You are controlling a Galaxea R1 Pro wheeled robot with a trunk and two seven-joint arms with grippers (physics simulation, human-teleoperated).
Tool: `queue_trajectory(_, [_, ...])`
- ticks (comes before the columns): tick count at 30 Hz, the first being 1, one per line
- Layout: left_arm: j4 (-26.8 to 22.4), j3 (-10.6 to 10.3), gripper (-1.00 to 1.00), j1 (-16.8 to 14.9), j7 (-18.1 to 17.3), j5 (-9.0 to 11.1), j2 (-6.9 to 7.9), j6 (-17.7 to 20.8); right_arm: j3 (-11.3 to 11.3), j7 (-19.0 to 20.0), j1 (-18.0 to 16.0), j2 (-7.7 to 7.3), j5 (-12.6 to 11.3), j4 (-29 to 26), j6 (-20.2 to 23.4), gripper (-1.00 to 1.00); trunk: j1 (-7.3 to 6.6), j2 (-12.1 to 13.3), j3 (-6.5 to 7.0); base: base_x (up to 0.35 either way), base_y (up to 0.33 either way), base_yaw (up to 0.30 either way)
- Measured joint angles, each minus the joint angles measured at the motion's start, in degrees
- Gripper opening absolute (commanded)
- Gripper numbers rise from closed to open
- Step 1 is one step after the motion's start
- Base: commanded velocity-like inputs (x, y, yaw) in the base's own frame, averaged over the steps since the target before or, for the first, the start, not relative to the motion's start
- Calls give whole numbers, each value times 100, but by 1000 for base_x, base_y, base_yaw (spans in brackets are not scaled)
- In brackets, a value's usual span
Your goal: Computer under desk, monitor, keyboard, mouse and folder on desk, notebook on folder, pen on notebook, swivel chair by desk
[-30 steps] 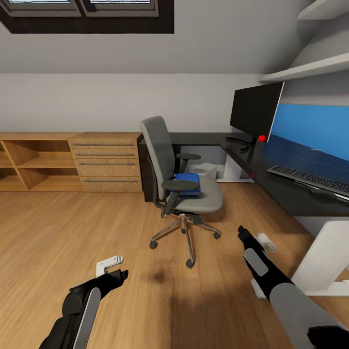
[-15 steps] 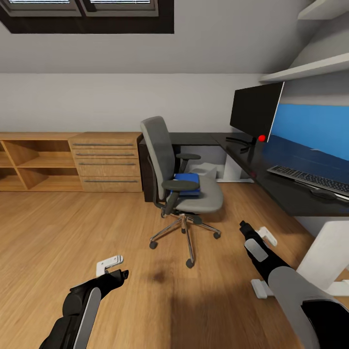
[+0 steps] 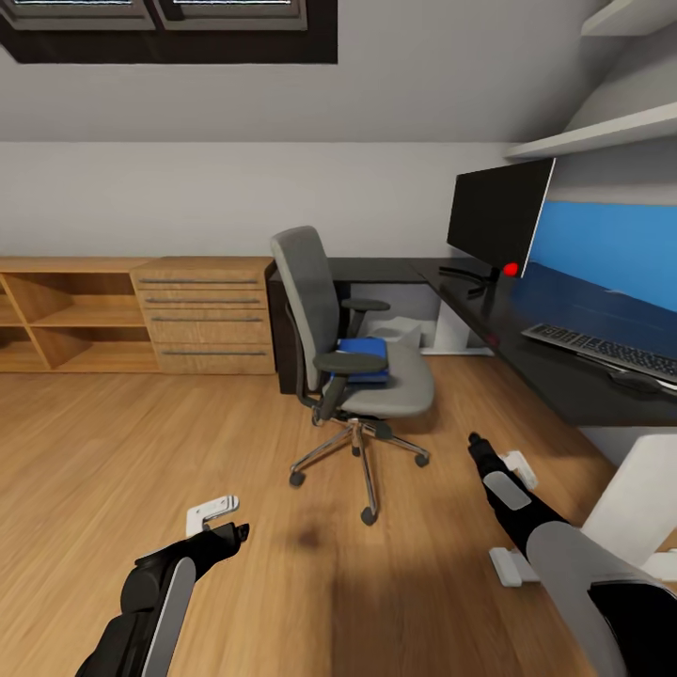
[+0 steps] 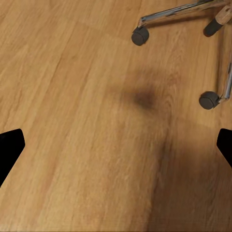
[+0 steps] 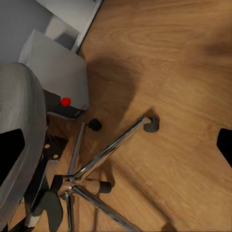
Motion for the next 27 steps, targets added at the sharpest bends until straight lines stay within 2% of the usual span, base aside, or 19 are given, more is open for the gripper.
queue_trajectory(27, [9,9,100,0,6,8,5,0,2,17,3,12,-33,3,-9,100,-1,0,0,322,0,0])
